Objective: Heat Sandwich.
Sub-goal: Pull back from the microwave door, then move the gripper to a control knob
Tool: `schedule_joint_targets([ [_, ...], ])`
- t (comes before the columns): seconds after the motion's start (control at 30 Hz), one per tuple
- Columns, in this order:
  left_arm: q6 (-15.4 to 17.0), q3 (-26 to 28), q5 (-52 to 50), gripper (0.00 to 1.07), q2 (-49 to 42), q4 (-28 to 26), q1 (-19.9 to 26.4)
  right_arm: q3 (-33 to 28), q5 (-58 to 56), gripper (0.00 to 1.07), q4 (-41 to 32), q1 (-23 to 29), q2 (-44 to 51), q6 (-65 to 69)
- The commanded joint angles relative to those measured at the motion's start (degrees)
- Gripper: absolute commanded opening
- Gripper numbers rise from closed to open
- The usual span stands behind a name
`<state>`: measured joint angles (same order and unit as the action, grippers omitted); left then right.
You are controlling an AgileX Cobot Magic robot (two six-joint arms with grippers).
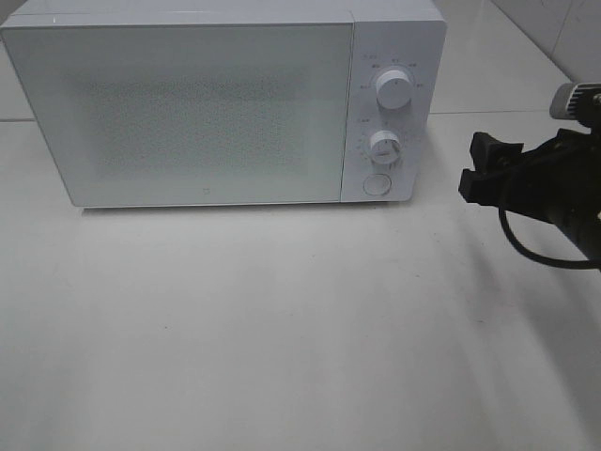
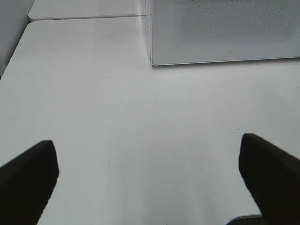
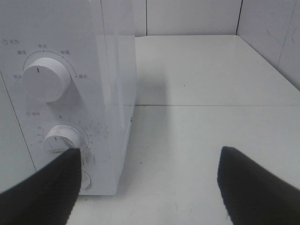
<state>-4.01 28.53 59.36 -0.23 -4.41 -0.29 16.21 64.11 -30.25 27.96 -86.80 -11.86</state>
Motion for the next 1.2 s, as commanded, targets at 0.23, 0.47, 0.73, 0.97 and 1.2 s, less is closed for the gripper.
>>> schedule_joint_targets([
  [0.23, 0.00, -0.17, -0.29, 1.01, -1.55, -0.23, 0.11, 1.72, 7.79, 0.76, -8.48, 8.65, -8.82, -1.20],
  [0.47, 0.00, -0.17, -0.29, 1.01, -1.55, -0.23, 0.11, 5.04, 7.51, 0.76, -11.06, 12.32, -12.83, -1.66],
  [0.73, 0.00, -0.17, -0.29, 1.01, -1.55, -0.23, 0.11, 10.71, 5.90, 0.76, -13.18, 14.78, -17.13, -1.72],
  [0.97, 0.00, -0.17, -0.29, 1.01, -1.55, -0.23, 0.11, 14.55, 5.44, 0.76, -14.04, 14.78, -18.85, -2.46],
  [1.2, 0.00, -0.17, -0.29, 1.01, -1.55, -0.23, 0.11, 19.48, 5.39, 0.76, -13.81, 13.87, -22.12, -4.24],
])
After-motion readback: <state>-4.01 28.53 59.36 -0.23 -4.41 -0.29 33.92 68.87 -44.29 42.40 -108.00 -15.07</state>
